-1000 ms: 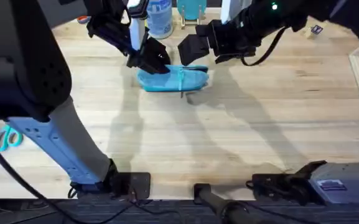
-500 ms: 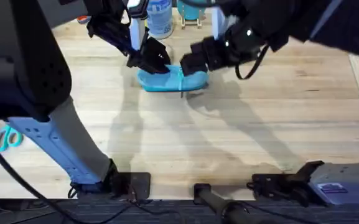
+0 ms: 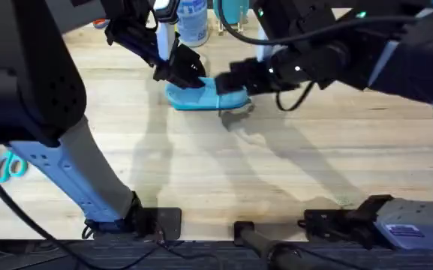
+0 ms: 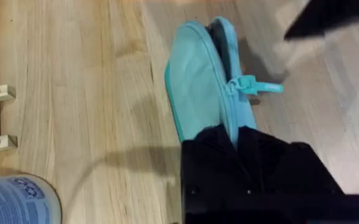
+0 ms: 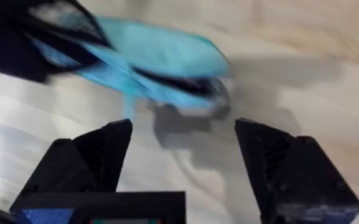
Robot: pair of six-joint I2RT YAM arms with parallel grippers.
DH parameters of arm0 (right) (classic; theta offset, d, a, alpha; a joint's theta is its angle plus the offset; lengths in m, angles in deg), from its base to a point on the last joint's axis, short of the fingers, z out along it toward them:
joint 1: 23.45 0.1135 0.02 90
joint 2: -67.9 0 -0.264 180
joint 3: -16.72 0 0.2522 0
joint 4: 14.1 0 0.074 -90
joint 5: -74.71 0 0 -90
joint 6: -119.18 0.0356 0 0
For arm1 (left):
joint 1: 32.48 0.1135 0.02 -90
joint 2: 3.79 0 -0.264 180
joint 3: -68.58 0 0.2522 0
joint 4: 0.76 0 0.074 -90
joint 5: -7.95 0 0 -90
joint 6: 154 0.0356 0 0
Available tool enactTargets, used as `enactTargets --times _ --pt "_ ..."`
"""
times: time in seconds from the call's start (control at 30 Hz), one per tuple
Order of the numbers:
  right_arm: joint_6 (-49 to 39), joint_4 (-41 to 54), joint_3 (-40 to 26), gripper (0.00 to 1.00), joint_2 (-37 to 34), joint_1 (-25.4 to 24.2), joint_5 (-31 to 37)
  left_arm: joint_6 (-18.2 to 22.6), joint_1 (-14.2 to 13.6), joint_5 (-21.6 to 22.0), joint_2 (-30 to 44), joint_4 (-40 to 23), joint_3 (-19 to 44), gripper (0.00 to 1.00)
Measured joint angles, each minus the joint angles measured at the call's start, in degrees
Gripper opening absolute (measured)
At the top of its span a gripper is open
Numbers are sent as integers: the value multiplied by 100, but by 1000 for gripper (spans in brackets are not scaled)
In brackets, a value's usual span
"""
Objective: Unzip the bag, pick up the pens from the table one at a time and place them inside, then zip the bag closed.
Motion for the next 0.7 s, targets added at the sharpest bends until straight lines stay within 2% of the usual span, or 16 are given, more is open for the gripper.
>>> enactTargets --times 0.17,0.7 --pt "52 -921 120 996 0 131 -330 0 0 0 0 22 0 42" --pt "561 -1294 139 996 -523 357 -479 0 0 17 0 28 0 42"
